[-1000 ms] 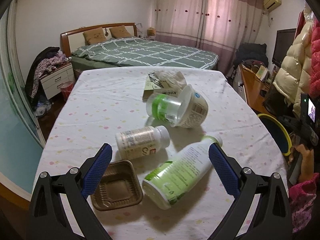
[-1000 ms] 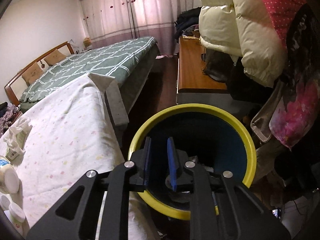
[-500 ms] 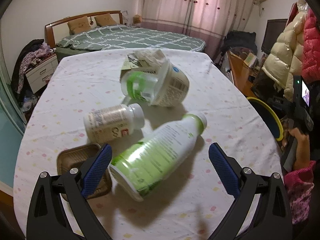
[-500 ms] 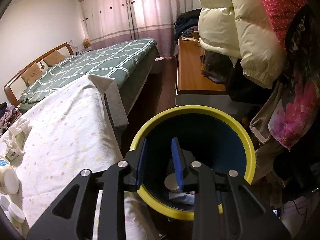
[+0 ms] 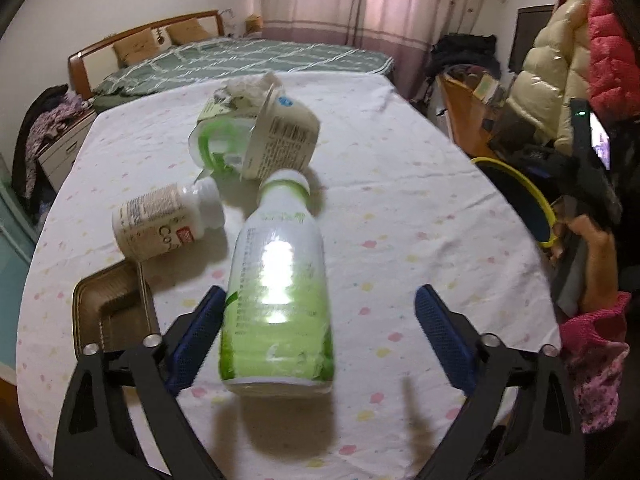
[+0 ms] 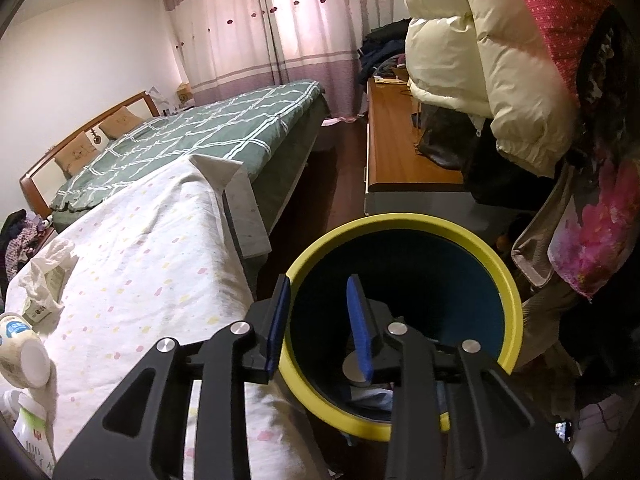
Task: Collect trash
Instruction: 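Grasp the white green-labelled bottle with the left gripper, then lift the bottle, carry it over the yellow bin and open the left gripper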
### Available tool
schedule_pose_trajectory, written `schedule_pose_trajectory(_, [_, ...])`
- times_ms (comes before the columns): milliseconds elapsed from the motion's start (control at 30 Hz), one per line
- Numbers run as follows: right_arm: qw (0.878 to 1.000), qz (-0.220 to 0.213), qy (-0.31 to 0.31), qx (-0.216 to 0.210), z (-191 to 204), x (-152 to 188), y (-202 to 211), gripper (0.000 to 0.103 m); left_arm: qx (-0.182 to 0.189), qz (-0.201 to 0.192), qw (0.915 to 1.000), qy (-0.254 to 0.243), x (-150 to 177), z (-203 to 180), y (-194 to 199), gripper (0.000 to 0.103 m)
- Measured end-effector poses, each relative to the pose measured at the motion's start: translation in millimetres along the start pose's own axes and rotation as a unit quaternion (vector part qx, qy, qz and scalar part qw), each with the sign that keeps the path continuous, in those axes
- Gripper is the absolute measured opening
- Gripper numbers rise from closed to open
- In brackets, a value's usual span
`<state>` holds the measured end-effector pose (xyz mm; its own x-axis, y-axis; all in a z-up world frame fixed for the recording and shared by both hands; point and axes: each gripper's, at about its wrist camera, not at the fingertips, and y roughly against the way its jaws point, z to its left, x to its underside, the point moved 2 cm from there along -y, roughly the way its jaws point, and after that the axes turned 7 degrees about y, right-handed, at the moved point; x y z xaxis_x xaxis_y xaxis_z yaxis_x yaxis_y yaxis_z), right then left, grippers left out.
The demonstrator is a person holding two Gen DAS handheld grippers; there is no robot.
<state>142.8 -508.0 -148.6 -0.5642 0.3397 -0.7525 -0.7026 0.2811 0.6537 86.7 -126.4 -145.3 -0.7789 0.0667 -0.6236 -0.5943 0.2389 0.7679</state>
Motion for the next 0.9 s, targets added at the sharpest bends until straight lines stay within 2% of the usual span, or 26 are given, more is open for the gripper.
schedule_pose_trajectory(167, [1.000,-0.003,-0.004,-0.009,-1.1,-0.2,1.5,0.030,-0.019,0.014,0.9994,0.025,5.0,13.0,-7.4,0.075])
schedule_pose_trajectory(367, [1.000,-0.001,-0.011,-0.016,-2.8,0.6,0.2,0.030,-0.017,0.015,0.9996,0.014,9.7,13.5,-5.9,0.055])
schedule_pose_trajectory(500, [1.000,-0.002,-0.010,-0.016,-2.4,0.8,0.6,0.030,-0.025,0.000,0.9996,0.010,10.4,15.0,2.4,0.053])
schedule_pose_trajectory(667, [1.000,-0.002,-0.010,-0.015,-2.3,0.8,0.5,0.030,-0.054,-0.060,0.9965,-0.023,-4.9,10.8,31.1,0.052])
schedule_pose_trajectory(800, [1.000,-0.002,-0.009,-0.015,-2.0,1.1,0.8,0.030,-0.052,-0.094,0.9936,-0.034,-29.2,12.3,48.2,0.052])
schedule_pose_trajectory(900, [1.000,-0.001,-0.009,-0.014,-2.6,0.8,0.8,0.030,-0.041,-0.104,0.9930,-0.036,-46.5,13.0,52.3,0.052])
